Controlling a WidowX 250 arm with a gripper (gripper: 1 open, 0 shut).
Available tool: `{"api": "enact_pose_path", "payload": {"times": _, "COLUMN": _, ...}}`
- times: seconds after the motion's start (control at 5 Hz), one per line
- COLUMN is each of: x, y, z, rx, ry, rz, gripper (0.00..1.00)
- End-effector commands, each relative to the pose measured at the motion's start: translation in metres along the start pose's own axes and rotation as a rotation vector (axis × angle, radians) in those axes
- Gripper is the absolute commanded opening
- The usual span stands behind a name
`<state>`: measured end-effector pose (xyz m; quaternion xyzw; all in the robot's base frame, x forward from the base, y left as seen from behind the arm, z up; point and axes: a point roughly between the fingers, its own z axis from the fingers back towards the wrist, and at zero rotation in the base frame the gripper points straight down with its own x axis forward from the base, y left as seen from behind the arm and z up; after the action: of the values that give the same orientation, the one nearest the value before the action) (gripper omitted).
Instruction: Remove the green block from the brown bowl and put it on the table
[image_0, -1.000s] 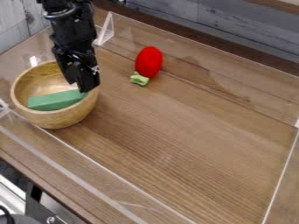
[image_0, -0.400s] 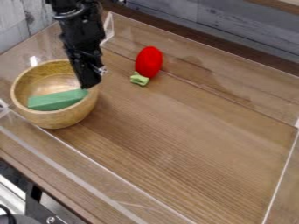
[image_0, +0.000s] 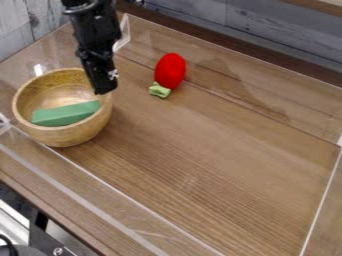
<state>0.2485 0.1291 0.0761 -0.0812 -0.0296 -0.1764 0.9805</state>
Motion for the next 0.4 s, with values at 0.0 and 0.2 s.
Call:
{"api": "enact_pose_path", "payload": {"times": 0.0, "x": -0.004, "y": 0.016, "z": -0.001, "rx": 0.046, "ry": -0.012, "rz": -0.027, "gripper": 1.0}}
{"api": "enact_pose_path", "payload": {"times": 0.2, "x": -0.013, "y": 0.026, "z": -0.017, "rx": 0.045, "ry": 0.01, "rz": -0.051, "gripper": 1.0}}
